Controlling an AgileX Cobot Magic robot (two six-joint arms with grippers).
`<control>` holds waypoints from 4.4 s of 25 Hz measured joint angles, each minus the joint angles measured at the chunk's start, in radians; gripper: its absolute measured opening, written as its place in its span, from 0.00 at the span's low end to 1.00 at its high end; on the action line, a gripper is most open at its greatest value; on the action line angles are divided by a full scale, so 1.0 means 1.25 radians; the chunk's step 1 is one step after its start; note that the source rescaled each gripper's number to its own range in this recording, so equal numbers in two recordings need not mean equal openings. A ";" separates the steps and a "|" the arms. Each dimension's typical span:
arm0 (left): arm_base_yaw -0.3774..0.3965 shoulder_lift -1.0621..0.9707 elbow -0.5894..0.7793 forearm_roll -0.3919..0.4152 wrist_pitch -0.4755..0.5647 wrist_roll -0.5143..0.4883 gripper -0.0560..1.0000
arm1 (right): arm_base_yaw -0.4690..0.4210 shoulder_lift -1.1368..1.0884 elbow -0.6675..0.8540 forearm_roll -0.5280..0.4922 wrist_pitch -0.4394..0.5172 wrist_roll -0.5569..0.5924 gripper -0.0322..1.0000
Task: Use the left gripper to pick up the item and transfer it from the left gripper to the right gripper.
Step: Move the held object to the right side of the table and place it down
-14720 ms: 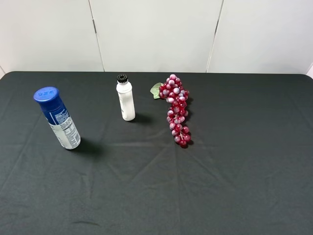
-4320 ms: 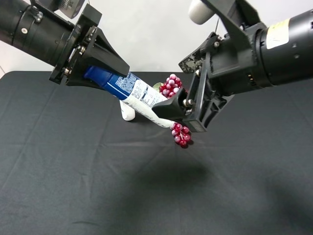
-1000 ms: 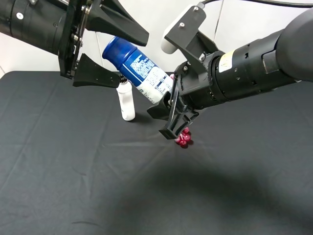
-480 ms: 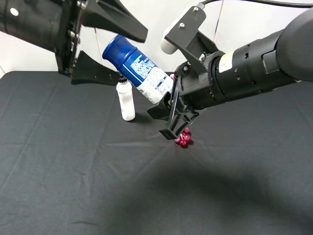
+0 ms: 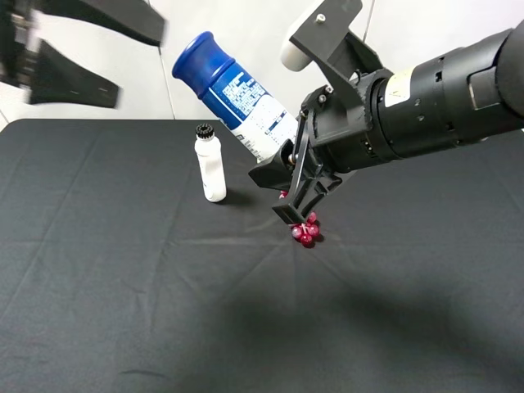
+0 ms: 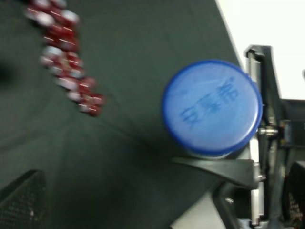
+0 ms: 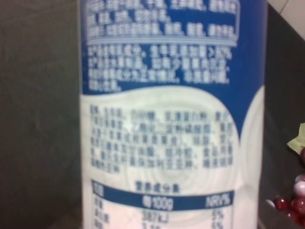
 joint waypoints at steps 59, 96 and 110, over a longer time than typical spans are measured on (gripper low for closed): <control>0.046 -0.979 0.420 0.727 0.094 -0.324 0.99 | 0.000 0.000 0.000 0.000 0.000 0.055 0.05; 0.191 -0.979 0.420 0.727 0.087 -0.322 1.00 | -0.371 0.001 -0.051 -0.111 0.342 0.378 0.05; 0.204 -0.979 0.420 0.731 0.086 -0.322 1.00 | -0.447 0.136 -0.054 -0.140 0.346 0.379 0.05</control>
